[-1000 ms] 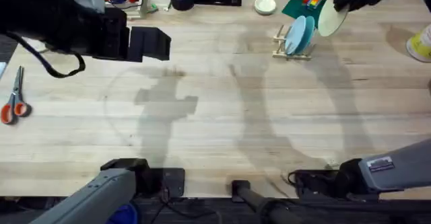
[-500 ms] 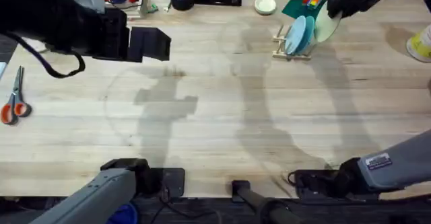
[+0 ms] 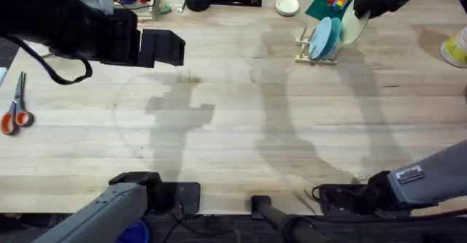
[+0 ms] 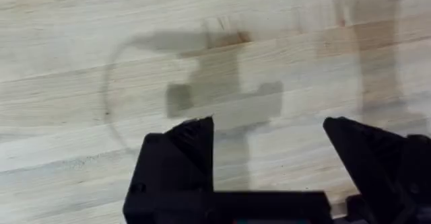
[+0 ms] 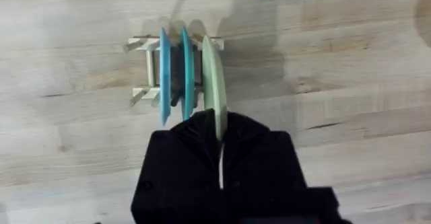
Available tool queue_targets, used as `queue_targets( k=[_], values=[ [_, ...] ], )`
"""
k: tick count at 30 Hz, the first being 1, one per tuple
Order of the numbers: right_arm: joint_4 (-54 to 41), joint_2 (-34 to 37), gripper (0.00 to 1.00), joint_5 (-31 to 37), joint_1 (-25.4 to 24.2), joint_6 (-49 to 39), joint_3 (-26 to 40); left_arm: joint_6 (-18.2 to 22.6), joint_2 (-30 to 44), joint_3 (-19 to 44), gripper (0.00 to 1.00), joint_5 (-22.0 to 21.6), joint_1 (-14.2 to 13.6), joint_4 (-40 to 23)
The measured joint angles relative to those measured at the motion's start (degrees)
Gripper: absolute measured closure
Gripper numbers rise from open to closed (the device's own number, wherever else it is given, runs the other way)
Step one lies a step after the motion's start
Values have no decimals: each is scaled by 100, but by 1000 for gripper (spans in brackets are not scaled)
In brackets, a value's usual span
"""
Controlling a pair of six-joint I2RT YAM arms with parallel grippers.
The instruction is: Pick up the plates from the table one by one and place each into a slot on the dish rack.
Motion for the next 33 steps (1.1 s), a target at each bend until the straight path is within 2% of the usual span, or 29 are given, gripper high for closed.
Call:
queue_targets(
  k=[13,33],
  values=[
    [18,518,970,-7,0,0,0,0,1,0,6,0,0,-3],
    [22,843,966,-26,0,0,0,0,0,0,6,-13,0,-20]
  ],
)
